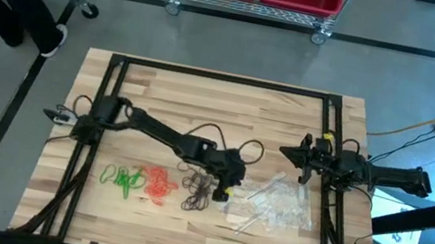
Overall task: Sort rubber bands
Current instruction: Open the transparent zip bag
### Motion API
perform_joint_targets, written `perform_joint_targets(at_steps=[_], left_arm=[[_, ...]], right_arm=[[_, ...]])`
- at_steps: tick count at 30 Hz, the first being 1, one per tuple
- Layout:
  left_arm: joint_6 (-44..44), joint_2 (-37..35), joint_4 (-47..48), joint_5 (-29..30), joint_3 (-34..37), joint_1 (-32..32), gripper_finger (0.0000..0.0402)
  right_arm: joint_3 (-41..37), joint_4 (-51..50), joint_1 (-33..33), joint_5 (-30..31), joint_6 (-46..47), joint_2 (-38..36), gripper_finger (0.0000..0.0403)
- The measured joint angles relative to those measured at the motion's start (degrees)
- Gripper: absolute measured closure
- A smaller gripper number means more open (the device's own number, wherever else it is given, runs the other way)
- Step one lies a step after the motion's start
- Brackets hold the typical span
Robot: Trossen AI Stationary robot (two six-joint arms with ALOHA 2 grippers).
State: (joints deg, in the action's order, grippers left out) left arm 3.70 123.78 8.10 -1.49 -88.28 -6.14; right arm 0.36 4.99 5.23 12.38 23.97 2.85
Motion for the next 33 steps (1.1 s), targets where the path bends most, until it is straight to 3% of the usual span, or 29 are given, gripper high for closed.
perform_joint_targets(at_steps=[19, 27, 33], left_arm=[[-7.26, 6.3, 2.34, -6.78, -0.97, 4.08, 0.0402], [-15.26, 3.77, 12.13, 0.14, -0.95, 8.29, 0.0401], [-23.54, -0.68, 19.99, 6.09, -0.56, 9.76, 0.0401]], right_arm=[[0.0, -0.79, 0.0, 0.48, 2.82, 0.02, 0.0403], [0.0, -1.27, 0.0, 5.29, 2.8, 1.03, 0.0403], [0.0, 3.54, 0.0, 4.47, 5.05, 6.15, 0.0403]])
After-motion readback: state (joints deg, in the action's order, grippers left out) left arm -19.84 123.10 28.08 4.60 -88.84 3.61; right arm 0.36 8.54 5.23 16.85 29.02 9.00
